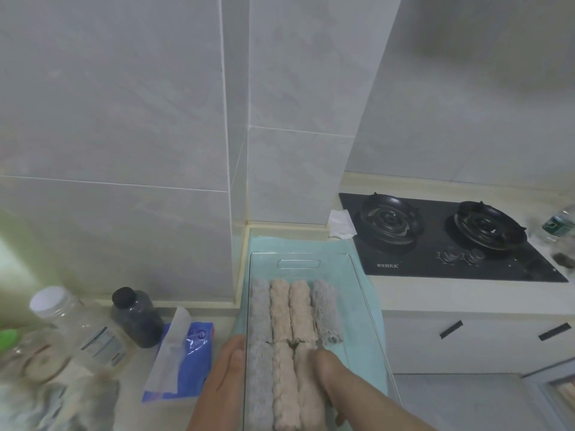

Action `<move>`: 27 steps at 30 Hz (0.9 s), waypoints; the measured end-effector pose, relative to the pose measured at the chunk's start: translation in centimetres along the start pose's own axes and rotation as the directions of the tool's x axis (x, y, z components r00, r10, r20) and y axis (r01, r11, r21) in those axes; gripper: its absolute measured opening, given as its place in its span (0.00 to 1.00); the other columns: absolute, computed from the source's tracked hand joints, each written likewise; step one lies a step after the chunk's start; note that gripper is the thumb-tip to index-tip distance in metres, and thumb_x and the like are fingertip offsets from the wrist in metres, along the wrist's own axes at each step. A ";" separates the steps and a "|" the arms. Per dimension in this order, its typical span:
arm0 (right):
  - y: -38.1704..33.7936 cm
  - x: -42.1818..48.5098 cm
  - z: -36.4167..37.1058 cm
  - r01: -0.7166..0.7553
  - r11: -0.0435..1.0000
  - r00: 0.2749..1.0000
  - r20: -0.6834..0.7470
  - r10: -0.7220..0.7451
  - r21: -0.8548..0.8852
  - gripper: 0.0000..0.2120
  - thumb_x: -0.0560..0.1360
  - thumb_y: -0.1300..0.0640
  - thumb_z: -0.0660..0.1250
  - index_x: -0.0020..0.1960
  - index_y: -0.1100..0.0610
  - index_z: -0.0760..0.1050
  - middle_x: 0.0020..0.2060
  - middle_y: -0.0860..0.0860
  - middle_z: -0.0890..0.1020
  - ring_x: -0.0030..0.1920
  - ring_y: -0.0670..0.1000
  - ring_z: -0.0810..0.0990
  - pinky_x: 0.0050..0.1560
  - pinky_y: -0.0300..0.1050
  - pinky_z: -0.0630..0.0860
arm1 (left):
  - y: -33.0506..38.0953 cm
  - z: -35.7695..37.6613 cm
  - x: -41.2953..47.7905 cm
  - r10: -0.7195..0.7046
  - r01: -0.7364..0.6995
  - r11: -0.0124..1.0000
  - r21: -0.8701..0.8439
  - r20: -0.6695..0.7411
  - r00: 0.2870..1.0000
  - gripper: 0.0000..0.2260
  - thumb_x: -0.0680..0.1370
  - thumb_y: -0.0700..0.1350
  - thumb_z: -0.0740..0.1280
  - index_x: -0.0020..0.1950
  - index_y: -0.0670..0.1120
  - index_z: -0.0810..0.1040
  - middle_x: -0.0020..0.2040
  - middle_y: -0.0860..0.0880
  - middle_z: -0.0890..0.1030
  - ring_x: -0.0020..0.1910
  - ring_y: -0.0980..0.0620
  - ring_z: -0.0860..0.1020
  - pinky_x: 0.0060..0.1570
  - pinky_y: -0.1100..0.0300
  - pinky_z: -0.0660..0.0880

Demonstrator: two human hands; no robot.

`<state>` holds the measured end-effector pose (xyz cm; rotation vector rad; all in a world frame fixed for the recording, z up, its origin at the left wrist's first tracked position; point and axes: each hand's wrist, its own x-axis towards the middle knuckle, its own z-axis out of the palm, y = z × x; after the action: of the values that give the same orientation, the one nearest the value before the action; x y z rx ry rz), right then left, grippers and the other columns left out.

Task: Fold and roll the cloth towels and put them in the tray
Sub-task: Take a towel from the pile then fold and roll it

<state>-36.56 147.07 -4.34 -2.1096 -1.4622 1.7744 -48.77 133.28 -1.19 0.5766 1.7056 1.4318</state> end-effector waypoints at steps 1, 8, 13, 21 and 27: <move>-0.2 -0.1 -0.1 0.003 1.000 1.000 0.015 -0.004 0.020 0.19 0.82 0.57 0.52 0.70 0.64 0.67 0.67 0.60 0.73 0.68 0.57 0.71 0.46 0.41 0.73 | -0.4 -0.1 0.2 -0.003 0.003 1.000 0.000 -0.011 1.000 0.20 0.70 0.71 0.58 0.52 0.58 0.71 0.55 0.56 0.76 0.53 0.57 0.76 0.58 0.57 0.74; -1.6 -1.4 -0.1 0.106 0.988 0.994 0.032 -0.103 -0.114 0.25 0.82 0.47 0.48 0.73 0.59 0.65 0.71 0.55 0.68 0.71 0.55 0.67 0.71 0.47 0.61 | 0.8 -1.0 1.5 0.004 -0.006 1.000 -0.020 -0.105 0.995 0.10 0.83 0.46 0.54 0.58 0.48 0.73 0.63 0.44 0.76 0.61 0.45 0.74 0.63 0.48 0.70; -6.5 -3.7 -2.4 0.387 0.893 0.918 0.006 -0.396 -0.229 0.13 0.79 0.51 0.54 0.47 0.58 0.73 0.45 0.53 0.76 0.43 0.52 0.74 0.44 0.44 0.68 | 5.2 -2.3 1.8 0.179 -0.172 0.983 0.063 -0.137 0.974 0.16 0.74 0.56 0.52 0.49 0.53 0.76 0.52 0.50 0.79 0.53 0.50 0.77 0.52 0.59 0.73; -9.4 -8.0 -6.9 0.678 0.727 0.720 0.098 -0.687 0.108 0.05 0.77 0.53 0.62 0.44 0.51 0.75 0.46 0.45 0.77 0.49 0.49 0.76 0.57 0.49 0.73 | 9.9 -1.1 0.2 0.299 -0.274 0.952 0.136 -0.223 0.928 0.17 0.73 0.54 0.60 0.59 0.50 0.76 0.59 0.50 0.78 0.59 0.52 0.75 0.61 0.56 0.72; -8.3 -9.9 -11.2 0.745 0.621 0.563 0.269 -0.781 0.243 0.06 0.78 0.54 0.62 0.47 0.50 0.77 0.51 0.45 0.79 0.55 0.48 0.77 0.62 0.51 0.74 | 10.2 2.9 -5.0 0.293 -0.306 0.951 0.041 -0.431 0.854 0.20 0.71 0.55 0.59 0.59 0.49 0.77 0.60 0.49 0.78 0.59 0.50 0.76 0.63 0.51 0.72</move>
<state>-32.13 151.12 11.62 -0.8159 -1.8913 1.7853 -45.23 133.65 9.91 0.5542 1.9970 1.9183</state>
